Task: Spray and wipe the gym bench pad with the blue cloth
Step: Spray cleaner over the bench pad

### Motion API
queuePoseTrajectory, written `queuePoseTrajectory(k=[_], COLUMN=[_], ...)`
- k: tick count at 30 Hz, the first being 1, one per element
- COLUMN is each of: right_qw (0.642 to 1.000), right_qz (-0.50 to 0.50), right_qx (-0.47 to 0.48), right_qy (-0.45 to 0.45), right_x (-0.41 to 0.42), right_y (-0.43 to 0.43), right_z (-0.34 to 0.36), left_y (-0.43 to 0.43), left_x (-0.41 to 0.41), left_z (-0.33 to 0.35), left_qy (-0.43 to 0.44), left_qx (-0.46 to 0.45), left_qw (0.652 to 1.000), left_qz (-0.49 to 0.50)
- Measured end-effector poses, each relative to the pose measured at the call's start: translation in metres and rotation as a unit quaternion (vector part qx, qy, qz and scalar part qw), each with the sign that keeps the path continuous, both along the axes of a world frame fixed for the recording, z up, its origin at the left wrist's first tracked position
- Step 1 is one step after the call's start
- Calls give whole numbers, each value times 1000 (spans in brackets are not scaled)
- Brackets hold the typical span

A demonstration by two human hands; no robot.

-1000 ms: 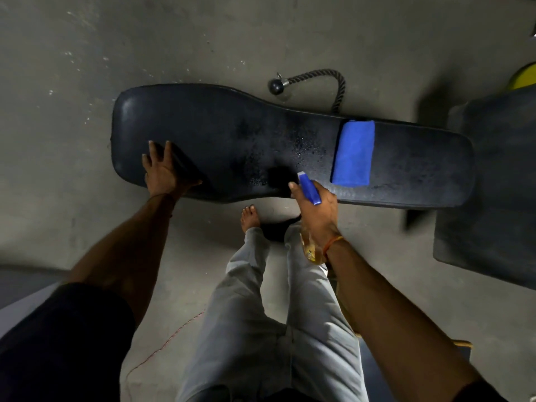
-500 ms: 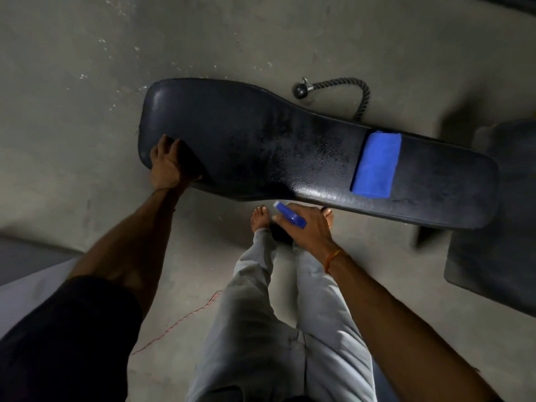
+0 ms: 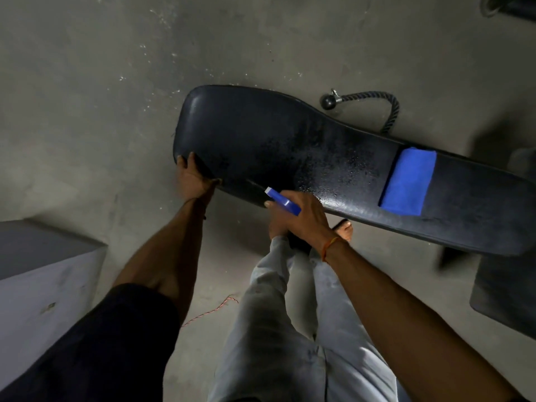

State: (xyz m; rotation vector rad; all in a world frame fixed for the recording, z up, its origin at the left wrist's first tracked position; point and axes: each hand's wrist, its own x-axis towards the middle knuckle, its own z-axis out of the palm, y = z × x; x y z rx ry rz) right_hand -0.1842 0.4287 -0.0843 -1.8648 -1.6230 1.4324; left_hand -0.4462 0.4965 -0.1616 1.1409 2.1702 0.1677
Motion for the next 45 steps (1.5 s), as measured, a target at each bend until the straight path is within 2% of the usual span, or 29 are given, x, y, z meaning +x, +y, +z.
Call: queuePoseTrajectory(k=[4,11,16,23,25,28,32,35,38,42,45], right_qw=[1000,993,982,956,960,966,983,986,979,965,953], right_qz=[-11,-102,-188,-293,-279,-254,-173,-160,-197,-253,-289], right_qx=[14,55,30,-2,-10,-43,-53,-40,-37,-27,-37], right_qy=[-26,0,-13,-20,-35,-10,7,26,33,71,85], right_x=[-14,-21,-6,32,38,43,40,41,45,67,91], right_y=[23,52,53,31,22,1,-18,-25,-26,-24,-28], right_z=[-1,1,-6,-5,-7,-12,-9,-3,0,9,22], left_y=[3,10,21,28,28,30,29,34,42,42,31], left_x=[3,1,8,12,14,17,15,20,49,107,149], left_z=[0,-10,0,8,10,9,4,3,6,6,9], left_qy=[-4,20,56,63,64,58,60,71,54,41,15], left_qx=[-15,-20,-60,-101,-106,-110,-115,-80,-54,-70,-77], left_qw=[1000,1000,996,991,991,991,990,983,963,966,952], left_qz=[15,12,-33,-55,-57,-55,-54,-146,-257,-245,-295])
